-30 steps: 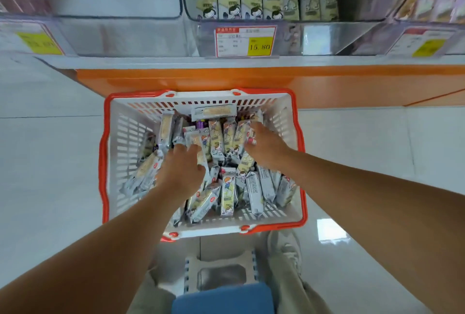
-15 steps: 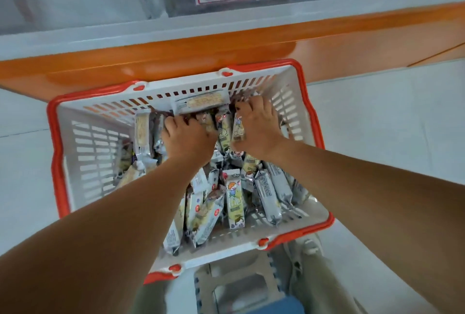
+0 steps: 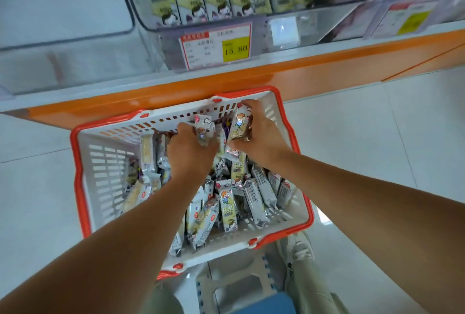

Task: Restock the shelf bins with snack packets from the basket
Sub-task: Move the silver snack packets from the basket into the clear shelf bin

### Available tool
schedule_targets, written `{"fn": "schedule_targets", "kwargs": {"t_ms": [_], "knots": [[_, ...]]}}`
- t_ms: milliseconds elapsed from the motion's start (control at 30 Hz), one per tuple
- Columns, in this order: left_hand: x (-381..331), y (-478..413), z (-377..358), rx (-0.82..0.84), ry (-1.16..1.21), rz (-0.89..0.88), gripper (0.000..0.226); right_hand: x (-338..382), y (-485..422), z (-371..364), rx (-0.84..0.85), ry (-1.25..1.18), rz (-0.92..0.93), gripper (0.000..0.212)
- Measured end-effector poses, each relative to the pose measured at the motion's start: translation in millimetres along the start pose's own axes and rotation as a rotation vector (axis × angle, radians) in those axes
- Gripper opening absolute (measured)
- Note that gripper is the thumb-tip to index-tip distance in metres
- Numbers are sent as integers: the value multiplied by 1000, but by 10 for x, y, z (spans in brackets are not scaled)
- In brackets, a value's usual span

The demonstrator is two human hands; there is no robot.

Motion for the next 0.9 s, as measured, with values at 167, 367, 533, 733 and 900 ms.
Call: {"fn": "schedule_targets", "kwargs": {"t_ms": [167, 367, 533, 733, 900], "knots": [[-291, 447, 505, 95, 117, -68, 30, 423, 219, 304, -19, -99, 32, 71], [-622, 923, 1145, 164, 56, -163, 29, 1168, 496, 808, 135, -97, 78, 46], [-1077, 1246, 1574, 130, 62, -307, 27, 1621, 574, 1282, 63, -162, 157, 52], [-1760, 1136, 1903, 20, 120, -325, 20, 1906, 241, 1840, -202, -188, 209, 42], [-2048, 701, 1850, -19, 151, -265, 31, 1768, -175, 2028, -321, 11, 152, 39]]}}
Point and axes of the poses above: each hand's wrist, its own y-axis away from the middle knuckle, its own z-axis out of the back of the hand, x = y × z, the point moved 6 cm from there along -y, towards the middle knuckle, and after that the axes turned 9 degrees about z, right-handed, at the moved point
